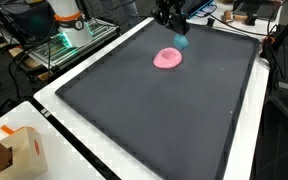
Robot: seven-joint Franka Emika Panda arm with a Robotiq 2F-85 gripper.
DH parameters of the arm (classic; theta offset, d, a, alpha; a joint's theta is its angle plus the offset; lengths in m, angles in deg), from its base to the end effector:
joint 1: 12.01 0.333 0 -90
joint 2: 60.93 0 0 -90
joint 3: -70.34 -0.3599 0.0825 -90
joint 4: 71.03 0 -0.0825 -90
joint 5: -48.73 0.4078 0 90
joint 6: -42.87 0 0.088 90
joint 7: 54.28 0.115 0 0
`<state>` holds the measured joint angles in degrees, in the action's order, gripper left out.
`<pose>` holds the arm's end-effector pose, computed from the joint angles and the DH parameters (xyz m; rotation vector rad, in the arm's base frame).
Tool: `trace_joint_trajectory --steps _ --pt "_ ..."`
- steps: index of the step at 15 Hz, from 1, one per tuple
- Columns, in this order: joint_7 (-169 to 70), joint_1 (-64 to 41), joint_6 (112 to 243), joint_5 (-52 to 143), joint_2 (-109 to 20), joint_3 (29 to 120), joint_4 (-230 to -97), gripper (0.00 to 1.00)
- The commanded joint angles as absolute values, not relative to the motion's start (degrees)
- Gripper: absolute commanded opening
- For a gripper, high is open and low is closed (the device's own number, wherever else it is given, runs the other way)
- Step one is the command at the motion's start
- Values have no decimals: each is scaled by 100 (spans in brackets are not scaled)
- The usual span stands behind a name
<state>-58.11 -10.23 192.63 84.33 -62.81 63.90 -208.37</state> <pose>0.5228 0.0650 0.3705 -2.7155 0.3999 -0.3143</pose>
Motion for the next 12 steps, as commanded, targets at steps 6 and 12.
trace_joint_trajectory --steps 6,12 --pt "-3081 -982 16881 6017 -7036 6373 -20160 26" --pt "-1812 -924 15527 5382 -7107 6123 -19310 26"
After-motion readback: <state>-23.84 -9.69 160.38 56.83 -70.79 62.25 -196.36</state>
